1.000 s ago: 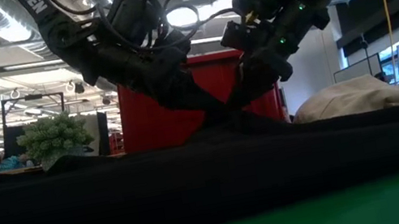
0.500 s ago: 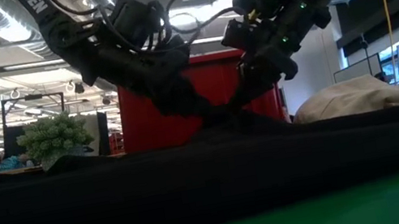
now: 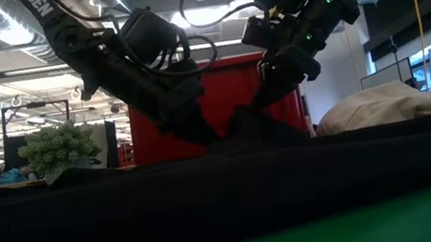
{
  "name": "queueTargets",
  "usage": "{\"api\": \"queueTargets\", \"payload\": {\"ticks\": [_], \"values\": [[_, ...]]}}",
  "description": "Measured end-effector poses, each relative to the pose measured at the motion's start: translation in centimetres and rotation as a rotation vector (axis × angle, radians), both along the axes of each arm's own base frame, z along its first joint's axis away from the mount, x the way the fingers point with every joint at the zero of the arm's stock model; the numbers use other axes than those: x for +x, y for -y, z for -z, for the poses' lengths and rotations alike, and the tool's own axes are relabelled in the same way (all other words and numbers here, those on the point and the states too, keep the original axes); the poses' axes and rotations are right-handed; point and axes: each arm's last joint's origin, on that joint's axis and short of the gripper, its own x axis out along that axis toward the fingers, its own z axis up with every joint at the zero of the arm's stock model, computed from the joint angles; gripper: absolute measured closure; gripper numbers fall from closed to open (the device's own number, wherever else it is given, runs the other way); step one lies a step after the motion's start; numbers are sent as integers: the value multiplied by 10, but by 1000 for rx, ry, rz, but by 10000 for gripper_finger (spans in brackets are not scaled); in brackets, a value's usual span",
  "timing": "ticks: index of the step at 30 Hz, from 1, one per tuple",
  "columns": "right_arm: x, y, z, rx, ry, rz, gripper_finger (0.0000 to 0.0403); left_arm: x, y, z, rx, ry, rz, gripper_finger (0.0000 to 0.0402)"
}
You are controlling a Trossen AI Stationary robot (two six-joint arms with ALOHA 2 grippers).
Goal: Fold laundry
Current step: Fold the black shirt
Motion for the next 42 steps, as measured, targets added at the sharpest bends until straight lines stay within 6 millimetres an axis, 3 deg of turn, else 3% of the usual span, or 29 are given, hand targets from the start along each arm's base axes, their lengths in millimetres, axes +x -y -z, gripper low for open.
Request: {"api": "queueTargets", "payload": {"ticks": [14, 19, 28, 34, 42], "values": [[-2, 0, 2, -5, -28, 24, 396, 3, 6, -3, -33, 39, 67, 286], [-2, 0, 2, -5, -25, 24, 396, 3, 5, 27, -73, -60, 79, 309], [-5, 0, 5, 20, -78, 33, 395, 4, 3, 32, -47, -66, -22, 392], [-11, -4, 10, 121, -149, 8, 395, 0, -3, 34, -48, -103, -83, 396], [-12, -4, 11, 128, -155, 0, 395, -3, -5, 36, -42, -124, -151, 398]]}}
